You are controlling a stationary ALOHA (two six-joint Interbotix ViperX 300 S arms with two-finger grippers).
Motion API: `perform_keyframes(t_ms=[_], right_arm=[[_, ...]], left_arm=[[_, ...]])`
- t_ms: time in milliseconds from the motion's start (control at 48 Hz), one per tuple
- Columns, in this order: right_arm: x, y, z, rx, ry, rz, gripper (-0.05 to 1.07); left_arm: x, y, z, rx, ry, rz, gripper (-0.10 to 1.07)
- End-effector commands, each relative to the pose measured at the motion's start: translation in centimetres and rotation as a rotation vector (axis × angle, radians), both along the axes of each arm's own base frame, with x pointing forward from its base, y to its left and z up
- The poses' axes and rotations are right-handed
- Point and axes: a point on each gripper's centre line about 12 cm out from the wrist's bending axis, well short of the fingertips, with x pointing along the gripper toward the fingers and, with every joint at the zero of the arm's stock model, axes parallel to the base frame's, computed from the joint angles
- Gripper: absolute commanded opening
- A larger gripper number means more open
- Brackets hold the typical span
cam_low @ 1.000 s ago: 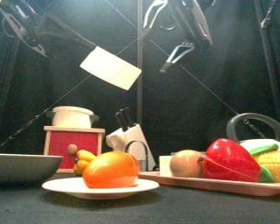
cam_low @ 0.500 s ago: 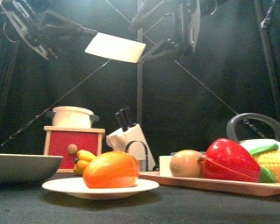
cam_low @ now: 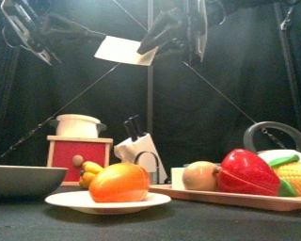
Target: Grab cleaver with both hands
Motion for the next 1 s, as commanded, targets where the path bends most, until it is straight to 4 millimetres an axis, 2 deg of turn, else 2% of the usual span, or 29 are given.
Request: perform_keyframes(t_ms=[0,229,396,583,750,979], right_arm=[[0.2,-0.4,1.6,0.008,-0.049,-0.002,0.58],[0.2,-0.3,1.4,0.014,-0.048,0.002,0.41],[0.0,-0.3,1.3,0.008,-0.046,0.004,0.34],[-0.2,-0.4,0.9,0.01,-0.034,0.002,0.32],[-0.5,-0.4,0.1,0.004,-0.016,0.003,0.32],[-0.6,-0.3,0.1,0.007,-0.016,0.004,0.32]], left_arm=[[0.3,-0.3,0.3,0.011,-0.012,-0.012,0.37],[0.5,-0.3,0.3,0.002,-0.012,-0.01,0.37],[0.4,-0.3,0.1,0.0,-0.008,-0.01,0.37],[0.3,-0.3,-0.6,-0.004,0.014,-0.008,0.37],[0.3,-0.3,-0.4,-0.006,0.008,-0.006,0.37],[0.2,-0.3,-0.6,-0.007,0.014,-0.006,0.37]])
